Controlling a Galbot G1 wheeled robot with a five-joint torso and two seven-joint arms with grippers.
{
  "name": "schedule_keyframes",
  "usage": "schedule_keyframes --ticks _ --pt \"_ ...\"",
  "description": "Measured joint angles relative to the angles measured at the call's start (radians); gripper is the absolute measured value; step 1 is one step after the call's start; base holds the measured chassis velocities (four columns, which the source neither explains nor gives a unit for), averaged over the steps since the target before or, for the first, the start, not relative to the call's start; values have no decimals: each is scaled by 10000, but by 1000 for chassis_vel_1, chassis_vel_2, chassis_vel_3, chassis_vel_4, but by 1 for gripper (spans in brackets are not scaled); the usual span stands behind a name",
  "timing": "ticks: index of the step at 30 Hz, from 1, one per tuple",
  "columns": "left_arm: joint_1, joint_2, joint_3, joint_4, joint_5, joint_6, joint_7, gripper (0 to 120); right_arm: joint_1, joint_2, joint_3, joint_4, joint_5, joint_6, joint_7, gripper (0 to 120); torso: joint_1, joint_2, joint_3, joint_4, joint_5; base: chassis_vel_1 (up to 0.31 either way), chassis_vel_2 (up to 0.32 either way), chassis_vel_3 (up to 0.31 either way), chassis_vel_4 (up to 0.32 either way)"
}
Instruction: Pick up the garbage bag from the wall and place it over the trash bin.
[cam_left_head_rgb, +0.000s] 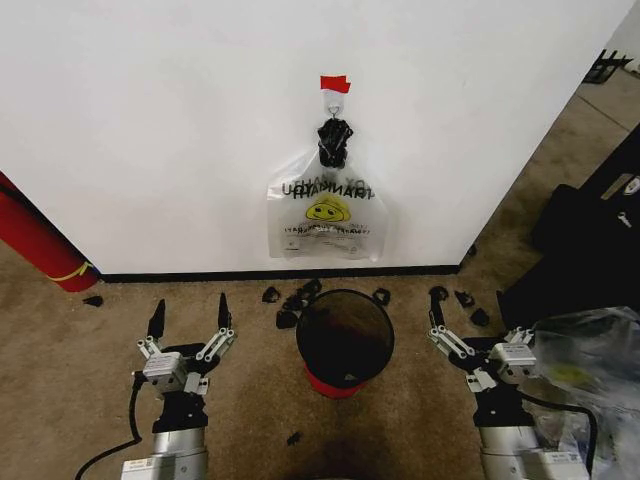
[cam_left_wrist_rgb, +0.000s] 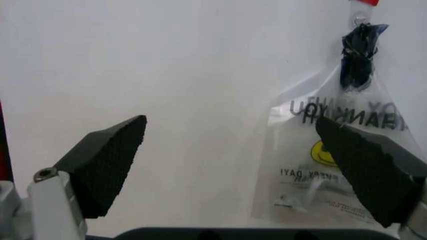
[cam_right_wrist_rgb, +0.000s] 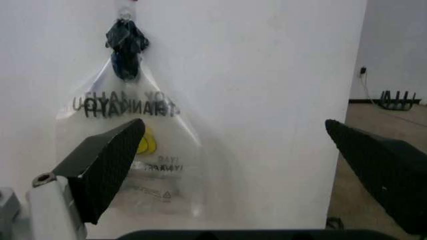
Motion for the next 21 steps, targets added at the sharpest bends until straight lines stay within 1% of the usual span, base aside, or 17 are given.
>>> schedule_keyframes --ticks 13,21 --pt "-15 135 89 52 16 2 53 100 7 27 -3 -35 23 5 29 100 0 0 0 0 -2 0 0 0 0" --pt "-18 60 136 -18 36 27 72 100 -5 151 -2 -57 -11 37 41 100 0 0 0 0 0 0 0 0 0"
